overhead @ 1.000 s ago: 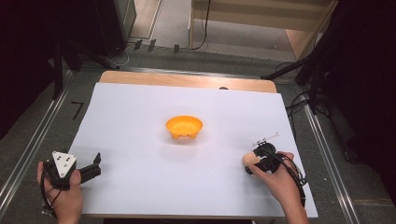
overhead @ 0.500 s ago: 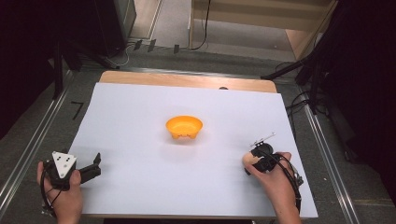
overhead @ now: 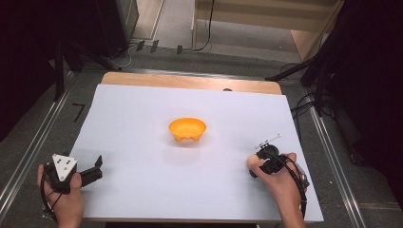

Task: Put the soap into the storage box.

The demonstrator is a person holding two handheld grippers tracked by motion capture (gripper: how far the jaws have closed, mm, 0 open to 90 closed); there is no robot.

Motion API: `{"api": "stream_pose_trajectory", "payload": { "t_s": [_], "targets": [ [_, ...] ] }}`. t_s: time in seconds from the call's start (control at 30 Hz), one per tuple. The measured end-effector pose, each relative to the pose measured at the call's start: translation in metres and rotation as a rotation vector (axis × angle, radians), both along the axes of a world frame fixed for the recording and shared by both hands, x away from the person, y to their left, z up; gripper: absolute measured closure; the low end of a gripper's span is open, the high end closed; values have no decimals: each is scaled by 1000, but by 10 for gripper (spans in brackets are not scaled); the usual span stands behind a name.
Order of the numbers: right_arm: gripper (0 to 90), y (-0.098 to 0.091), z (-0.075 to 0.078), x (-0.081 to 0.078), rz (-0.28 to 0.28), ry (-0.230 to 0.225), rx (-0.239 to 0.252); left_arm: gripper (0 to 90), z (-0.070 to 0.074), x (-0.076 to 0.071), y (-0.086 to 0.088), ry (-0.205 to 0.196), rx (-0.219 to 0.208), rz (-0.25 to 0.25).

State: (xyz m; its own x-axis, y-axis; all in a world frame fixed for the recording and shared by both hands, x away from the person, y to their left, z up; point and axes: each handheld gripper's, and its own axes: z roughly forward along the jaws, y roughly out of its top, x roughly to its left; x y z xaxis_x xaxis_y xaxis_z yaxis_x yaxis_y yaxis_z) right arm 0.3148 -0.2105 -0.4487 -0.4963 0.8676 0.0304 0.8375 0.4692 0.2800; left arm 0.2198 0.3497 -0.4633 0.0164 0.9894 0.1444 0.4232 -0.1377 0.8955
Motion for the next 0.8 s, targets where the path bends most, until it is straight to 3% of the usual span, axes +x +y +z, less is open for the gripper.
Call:
{"api": "stream_pose_trajectory", "payload": {
  "t_s": [0.13, 0.23, 0.27, 0.37, 0.47, 0.6, 0.73, 0.8],
  "targets": [
    [330, 4, 9, 2, 74, -24, -7, 1, 0, 0, 1, 0, -5, 0],
    [331, 6, 12, 4, 96, -22, 2, 1, 0, 0, 1, 2, -6, 0],
    [330, 9, 14, 7, 141, -25, 1, 1, 0, 0, 1, 1, -8, 0],
    [330, 14, 17, 10, 175, -41, -6, 1, 0, 0, 1, 3, -8, -1],
    [330, 25, 21, 17, 251, -64, -9, 1, 0, 0, 2, 1, -10, -1],
    [330, 31, 24, 23, 295, -73, 7, 1, 0, 0, 2, -1, -14, 0],
    [330, 45, 30, 34, 345, -85, -24, 1, 0, 0, 2, -1, -16, -1],
    [330, 46, 30, 36, 354, -86, -17, 1, 0, 0, 2, -3, -20, 0]
  ]
}}
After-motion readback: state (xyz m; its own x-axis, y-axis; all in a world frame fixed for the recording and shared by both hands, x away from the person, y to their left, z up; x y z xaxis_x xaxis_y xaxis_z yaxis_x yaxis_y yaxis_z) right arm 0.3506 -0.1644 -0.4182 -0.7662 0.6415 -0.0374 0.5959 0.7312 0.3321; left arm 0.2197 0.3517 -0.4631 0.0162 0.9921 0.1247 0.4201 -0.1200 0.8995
